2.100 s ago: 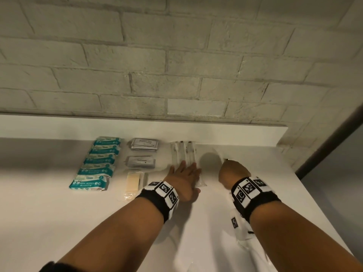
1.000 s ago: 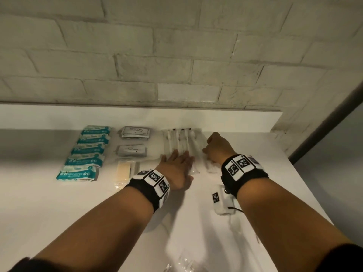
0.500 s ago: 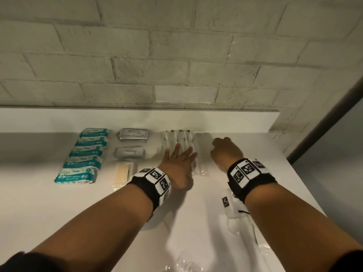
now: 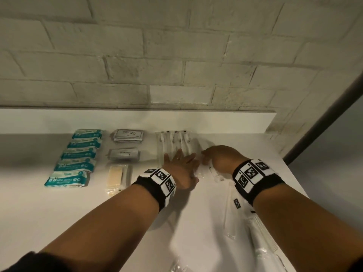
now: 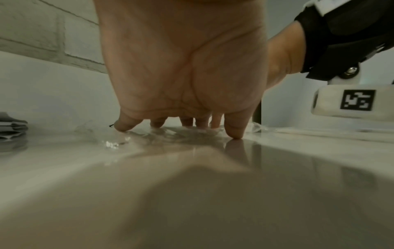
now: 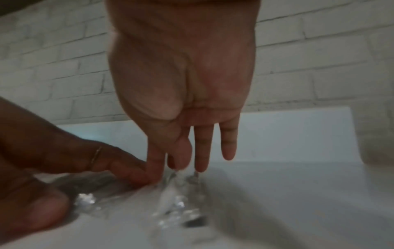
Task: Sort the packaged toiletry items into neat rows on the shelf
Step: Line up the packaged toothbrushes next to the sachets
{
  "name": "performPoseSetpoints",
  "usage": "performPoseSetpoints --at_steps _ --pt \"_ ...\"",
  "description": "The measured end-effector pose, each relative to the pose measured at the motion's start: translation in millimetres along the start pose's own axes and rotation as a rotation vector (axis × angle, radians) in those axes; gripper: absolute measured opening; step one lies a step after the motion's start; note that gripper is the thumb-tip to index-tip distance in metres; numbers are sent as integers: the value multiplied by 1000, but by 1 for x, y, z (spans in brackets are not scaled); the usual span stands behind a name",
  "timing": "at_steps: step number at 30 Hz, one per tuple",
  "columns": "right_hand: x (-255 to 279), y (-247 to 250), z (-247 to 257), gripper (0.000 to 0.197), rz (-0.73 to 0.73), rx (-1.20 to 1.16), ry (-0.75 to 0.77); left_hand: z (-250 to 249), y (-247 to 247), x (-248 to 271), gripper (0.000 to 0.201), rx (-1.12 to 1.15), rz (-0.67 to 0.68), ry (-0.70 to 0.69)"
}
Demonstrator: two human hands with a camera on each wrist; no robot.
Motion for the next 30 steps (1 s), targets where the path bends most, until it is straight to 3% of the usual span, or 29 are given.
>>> performPoseSetpoints --at_steps 1,3,6,9,11,14,17,22,24,26,28,30 --pt "-1 -4 0 42 14 -51 22 0 0 0 66 6 2 -3" --pt "-4 -3 -9 45 -90 -164 -19 1 0 -1 66 19 2 2" --pt "-7 4 -20 32 -202 -102 -177 2 -3 -3 67 32 1 8" --pt "-8 -6 -16 43 -54 -31 -260 4 -4 -5 67 27 -3 9" --pt "-9 -15 -15 39 23 6 -283 4 -4 -5 66 13 -1 7" --pt "-12 -15 -29 29 -3 -1 -374 4 -5 -5 66 7 7 12" --pt "-12 5 -49 29 -121 -23 -429 3 -4 -4 66 32 -3 14" --pt "-10 35 -75 25 -371 -7 -342 4 -5 -6 67 46 9 27" --pt "-11 29 -72 40 -355 -123 -238 5 -6 -7 67 50 16 29" --pt "-10 22 -70 49 -345 -236 -247 5 -6 -8 67 41 18 32" --pt "-10 17 -70 42 -335 -225 -336 5 -7 -8 67 33 3 26" --pt "-11 9 -68 25 -217 -202 -423 5 -8 -9 67 48 -17 16"
Point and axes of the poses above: each hand's wrist, its own x-axis away from the middle knuckle, its own y-axis out of the back of the hand, z = x × y, the point moved 5 cm from there along -x, towards the middle knuckle, and after that the axes turned 3 degrees about x, right-handed, at the moved point
